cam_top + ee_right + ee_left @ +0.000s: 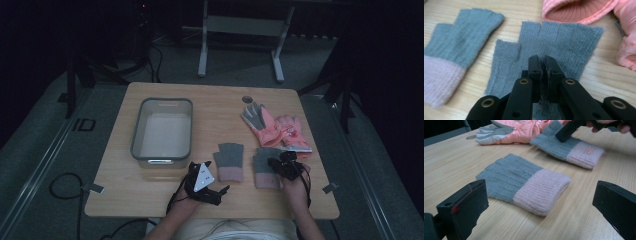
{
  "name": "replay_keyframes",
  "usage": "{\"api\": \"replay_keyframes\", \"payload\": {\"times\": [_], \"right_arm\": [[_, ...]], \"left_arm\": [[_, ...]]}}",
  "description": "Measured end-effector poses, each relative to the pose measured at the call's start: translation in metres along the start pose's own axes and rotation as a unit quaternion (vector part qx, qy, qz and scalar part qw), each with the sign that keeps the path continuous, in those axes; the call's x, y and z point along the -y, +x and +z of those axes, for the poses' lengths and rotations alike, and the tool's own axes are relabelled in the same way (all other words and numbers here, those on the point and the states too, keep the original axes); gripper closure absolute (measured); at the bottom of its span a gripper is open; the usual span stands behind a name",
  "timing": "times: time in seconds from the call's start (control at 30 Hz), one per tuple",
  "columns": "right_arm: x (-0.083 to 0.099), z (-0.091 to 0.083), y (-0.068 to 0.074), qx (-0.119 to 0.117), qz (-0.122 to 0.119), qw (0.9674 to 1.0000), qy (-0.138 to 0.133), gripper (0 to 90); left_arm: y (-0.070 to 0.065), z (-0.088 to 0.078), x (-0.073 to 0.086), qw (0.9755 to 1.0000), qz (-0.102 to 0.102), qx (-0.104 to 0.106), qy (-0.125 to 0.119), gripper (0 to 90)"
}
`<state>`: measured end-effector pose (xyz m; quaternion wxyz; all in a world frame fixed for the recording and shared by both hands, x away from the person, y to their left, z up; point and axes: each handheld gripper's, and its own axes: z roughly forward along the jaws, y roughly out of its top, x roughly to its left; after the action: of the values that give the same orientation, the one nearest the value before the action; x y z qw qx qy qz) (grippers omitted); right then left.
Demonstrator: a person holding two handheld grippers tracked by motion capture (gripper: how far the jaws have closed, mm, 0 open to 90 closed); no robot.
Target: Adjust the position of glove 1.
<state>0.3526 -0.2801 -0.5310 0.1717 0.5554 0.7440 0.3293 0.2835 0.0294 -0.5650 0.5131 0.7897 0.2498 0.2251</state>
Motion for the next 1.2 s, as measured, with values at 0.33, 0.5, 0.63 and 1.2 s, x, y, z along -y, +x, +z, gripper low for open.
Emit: {"api": "replay_keyframes", "payload": {"times": [0.33, 0.5, 0.63, 1.2], "right_arm": [[0.009, 0.010, -0.005, 0.008, 0.003, 1.0000, 0.001, 76.3], [-0.004, -0.001, -0.009, -0.004, -0.030, 0.9995, -0.005, 72.7], [-0.014, -0.013, -0.013, -0.049, -0.081, 0.9955, -0.008, 69.5], [0.005, -0.008, -0.024, -0.090, -0.129, 0.9869, 0.035, 61.0]], "left_arm": [[0.000, 0.000, 0.000, 1.0000, 0.000, 0.000, 0.001, 0.0], [0.000, 0.000, 0.000, 1.0000, 0.001, 0.000, 0.001, 0.0], [0.000, 0.000, 0.000, 1.0000, 0.001, 0.000, 0.000, 0.0], [-0.001, 0.000, 0.000, 1.0000, 0.003, -0.004, 0.000, 0.0]]}}
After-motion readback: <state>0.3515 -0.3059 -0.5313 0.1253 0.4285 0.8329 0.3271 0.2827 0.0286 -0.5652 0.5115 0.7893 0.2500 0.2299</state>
